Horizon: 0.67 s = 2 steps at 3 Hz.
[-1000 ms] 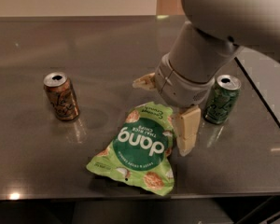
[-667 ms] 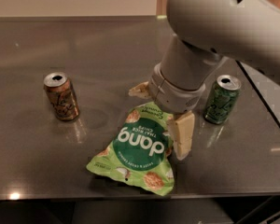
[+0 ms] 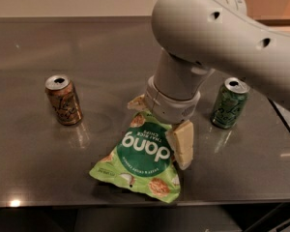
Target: Pick green rice chip bag
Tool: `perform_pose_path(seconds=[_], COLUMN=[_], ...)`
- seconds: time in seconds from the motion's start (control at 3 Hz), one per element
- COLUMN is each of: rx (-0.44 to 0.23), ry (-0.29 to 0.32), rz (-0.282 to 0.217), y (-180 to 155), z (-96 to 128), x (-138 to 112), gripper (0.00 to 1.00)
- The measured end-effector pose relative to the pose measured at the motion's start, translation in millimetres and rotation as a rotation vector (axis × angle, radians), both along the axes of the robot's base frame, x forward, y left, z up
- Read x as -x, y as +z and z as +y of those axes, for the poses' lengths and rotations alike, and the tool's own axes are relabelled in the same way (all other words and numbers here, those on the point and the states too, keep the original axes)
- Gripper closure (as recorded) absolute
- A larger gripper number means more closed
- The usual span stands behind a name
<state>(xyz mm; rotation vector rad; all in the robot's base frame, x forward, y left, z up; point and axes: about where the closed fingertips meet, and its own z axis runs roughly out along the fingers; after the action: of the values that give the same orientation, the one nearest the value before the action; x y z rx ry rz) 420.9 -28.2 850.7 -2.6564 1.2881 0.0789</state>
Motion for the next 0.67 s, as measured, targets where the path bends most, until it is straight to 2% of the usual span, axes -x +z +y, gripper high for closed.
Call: perform_pose_path(seconds=[0.33, 0.67], rx=[0.027, 0.037], ry=[0.015, 0.020], rz=[0.018, 0.026], y=[-2.8, 1.5], z=[1.9, 0.1], x=[2.0, 1.9], gripper=[0.18, 0.41])
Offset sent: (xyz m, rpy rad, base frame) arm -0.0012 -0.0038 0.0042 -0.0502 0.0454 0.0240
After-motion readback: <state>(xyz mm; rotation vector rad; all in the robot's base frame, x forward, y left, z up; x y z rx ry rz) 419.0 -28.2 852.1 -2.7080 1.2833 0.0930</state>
